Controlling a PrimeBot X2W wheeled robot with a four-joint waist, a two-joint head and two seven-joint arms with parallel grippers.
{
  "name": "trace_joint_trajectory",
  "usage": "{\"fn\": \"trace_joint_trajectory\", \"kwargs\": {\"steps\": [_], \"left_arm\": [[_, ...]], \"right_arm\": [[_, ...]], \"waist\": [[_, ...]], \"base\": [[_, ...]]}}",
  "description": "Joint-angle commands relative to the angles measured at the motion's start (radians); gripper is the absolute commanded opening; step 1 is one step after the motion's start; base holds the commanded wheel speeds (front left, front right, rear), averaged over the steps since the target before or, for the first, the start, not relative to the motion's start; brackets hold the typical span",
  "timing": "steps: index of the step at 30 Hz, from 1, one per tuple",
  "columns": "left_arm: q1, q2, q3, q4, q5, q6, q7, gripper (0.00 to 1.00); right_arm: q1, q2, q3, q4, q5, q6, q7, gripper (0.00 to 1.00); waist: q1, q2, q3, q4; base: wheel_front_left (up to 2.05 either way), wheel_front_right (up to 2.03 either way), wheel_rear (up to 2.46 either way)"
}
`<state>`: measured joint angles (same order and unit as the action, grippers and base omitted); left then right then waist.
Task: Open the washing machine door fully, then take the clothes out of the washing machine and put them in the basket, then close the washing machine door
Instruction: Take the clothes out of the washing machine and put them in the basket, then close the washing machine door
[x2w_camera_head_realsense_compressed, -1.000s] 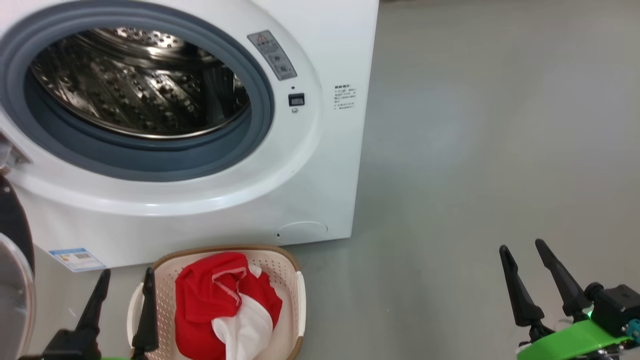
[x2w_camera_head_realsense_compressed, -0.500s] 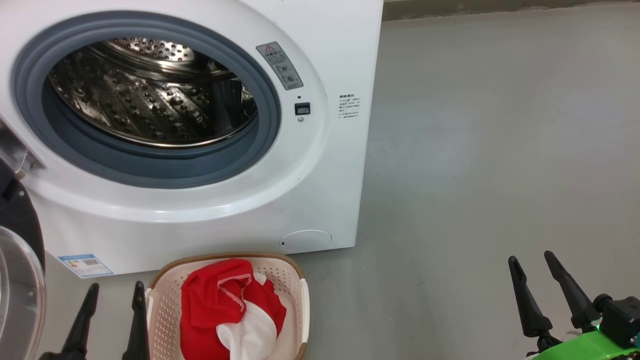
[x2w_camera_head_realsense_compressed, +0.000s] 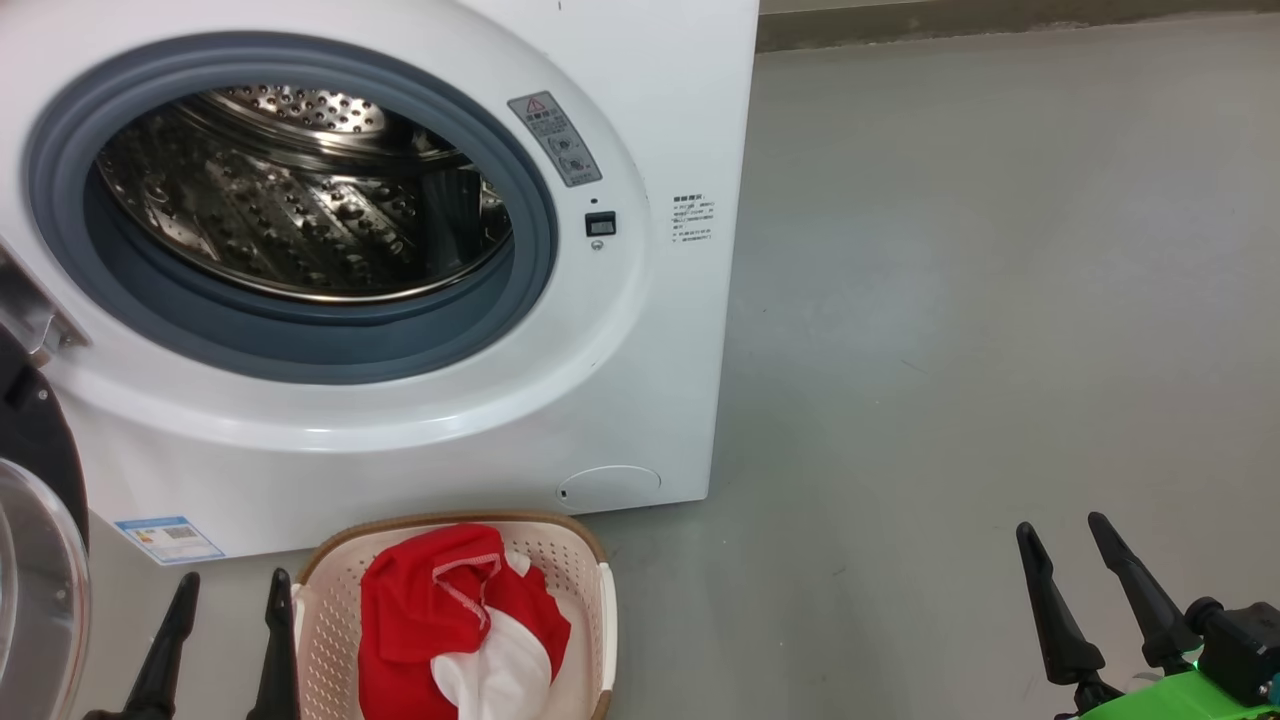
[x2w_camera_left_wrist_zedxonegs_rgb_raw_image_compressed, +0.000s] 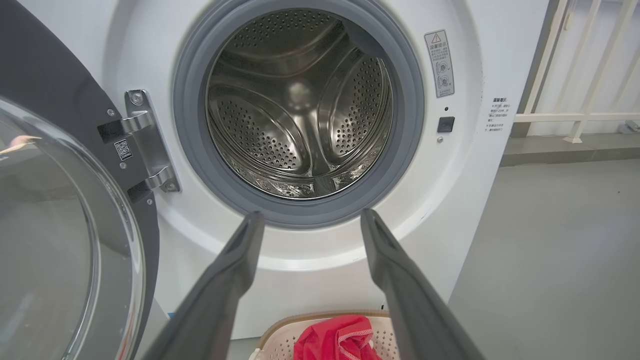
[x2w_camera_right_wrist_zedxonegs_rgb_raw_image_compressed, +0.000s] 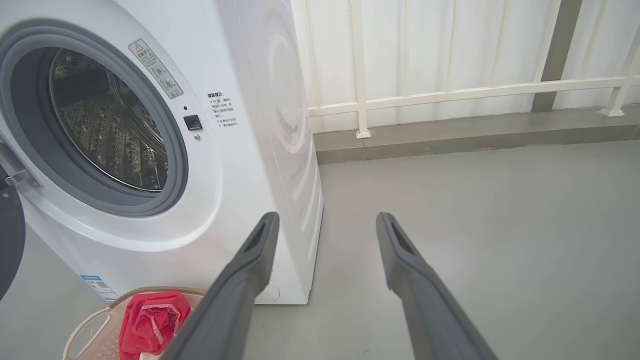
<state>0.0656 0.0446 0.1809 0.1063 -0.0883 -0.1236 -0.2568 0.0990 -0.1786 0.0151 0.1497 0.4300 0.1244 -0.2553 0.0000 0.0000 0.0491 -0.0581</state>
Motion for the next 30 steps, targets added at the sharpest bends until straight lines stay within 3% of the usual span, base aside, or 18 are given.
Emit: {"fn": "trace_joint_trajectory", "kwargs": {"steps": [1,18,30], "left_arm": [[-0.012,0.006,0.029,-0.03,-0.008,0.002,-0.005,1.0],[-0.009,0.006,0.023,-0.033,-0.009,0.013,-0.005,1.0],[-0.008,0.006,0.021,-0.036,-0.008,0.017,-0.005,1.0]], "right_arm": [[-0.013,-0.018,0.017,-0.025,-0.003,0.006,-0.006,1.0],[-0.014,-0.016,0.015,-0.027,-0.004,0.006,-0.006,1.0],[-0.015,-0.013,0.015,-0.03,-0.004,0.006,-0.006,1.0]], "waist": [[0.0,0.0,0.0,0.0],[0.0,0.0,0.002,0.001],[0.0,0.0,0.006,0.001]], "base": [[0.0,0.0,0.0],[-0.07,0.07,0.0],[-1.39,1.38,0.01]]}}
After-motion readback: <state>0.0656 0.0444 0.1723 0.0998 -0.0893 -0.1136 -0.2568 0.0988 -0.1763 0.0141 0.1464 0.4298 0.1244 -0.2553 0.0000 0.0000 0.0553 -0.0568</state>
